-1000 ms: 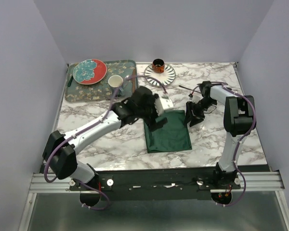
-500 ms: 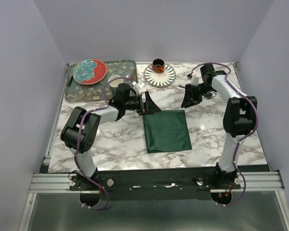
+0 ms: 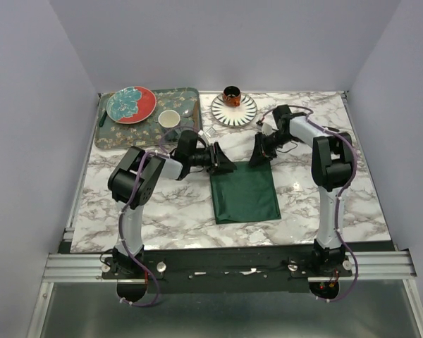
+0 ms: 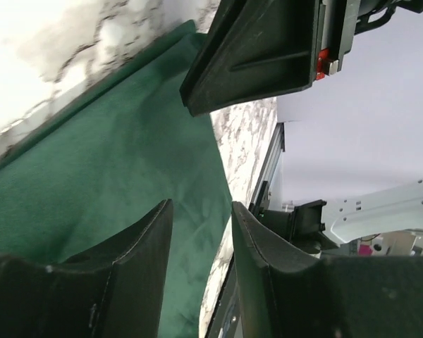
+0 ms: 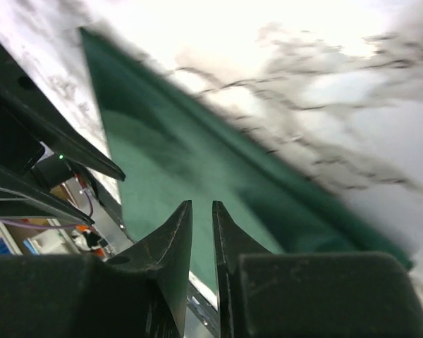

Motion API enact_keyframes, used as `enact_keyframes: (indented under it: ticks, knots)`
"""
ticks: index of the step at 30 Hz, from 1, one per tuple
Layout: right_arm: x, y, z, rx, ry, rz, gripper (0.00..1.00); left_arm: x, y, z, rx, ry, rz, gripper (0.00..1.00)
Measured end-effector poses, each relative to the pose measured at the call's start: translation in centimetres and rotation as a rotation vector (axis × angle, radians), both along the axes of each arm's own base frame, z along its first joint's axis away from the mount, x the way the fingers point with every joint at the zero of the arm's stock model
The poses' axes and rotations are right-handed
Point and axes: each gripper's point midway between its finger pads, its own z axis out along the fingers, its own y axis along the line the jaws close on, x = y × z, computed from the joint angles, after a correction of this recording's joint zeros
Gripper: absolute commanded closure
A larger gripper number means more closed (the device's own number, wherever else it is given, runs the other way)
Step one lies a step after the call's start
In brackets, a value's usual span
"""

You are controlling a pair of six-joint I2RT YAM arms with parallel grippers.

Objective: Fold the napkin into a case and place the utensils inside
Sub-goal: Smooth out the square-folded napkin at the center of the board.

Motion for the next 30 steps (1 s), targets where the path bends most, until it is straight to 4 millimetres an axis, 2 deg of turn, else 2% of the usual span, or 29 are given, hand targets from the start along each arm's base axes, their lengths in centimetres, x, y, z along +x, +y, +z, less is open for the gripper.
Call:
enact_keyframes:
  ticks: [6, 10, 15, 18, 22, 24, 26, 28, 30]
  knots:
    - [0.4, -1.7, -3.1, -0.055, 0.065, -0.060, 0.76, -0.2, 0.3, -3.3, 0.030, 0.095, 0.017, 0.57]
    - [0.4, -2.3, -3.5, -0.077, 0.084, -0.086, 0.76, -0.2, 1.1, -5.1, 0.062, 0.143, 0.044, 0.57]
    - [0.5, -2.5, -3.7, -0.097, 0.088, -0.100, 0.76, 0.4, 2.4, -5.5, 0.062, 0.162, 0.077, 0.49]
    - [0.5, -2.6, -3.7, -0.106, 0.089, -0.103, 0.76, 0.3, 3.2, -5.1, 0.043, 0.158, 0.085, 0.41]
    - [0.6, -2.7, -3.7, -0.114, 0.086, -0.104, 0.76, -1.3, 4.5, -4.1, 0.034, 0.154, 0.090, 0.30]
    - [0.6, -2.7, -3.7, -0.114, 0.086, -0.103, 0.76, -2.4, 4.5, -2.4, 0.019, 0.127, 0.075, 0.28]
    - [0.6, -2.7, -3.7, -0.114, 0.085, -0.102, 0.76, -3.5, 3.4, -0.1, -0.014, 0.074, 0.037, 0.25]
    - [0.6, -2.7, -3.7, -0.114, 0.084, -0.102, 0.76, -4.8, 1.5, 2.2, -0.063, 0.026, -0.014, 0.24]
    - [0.6, -2.7, -3.7, -0.114, 0.084, -0.102, 0.76, -6.3, -0.2, 3.3, -0.105, 0.010, -0.058, 0.24]
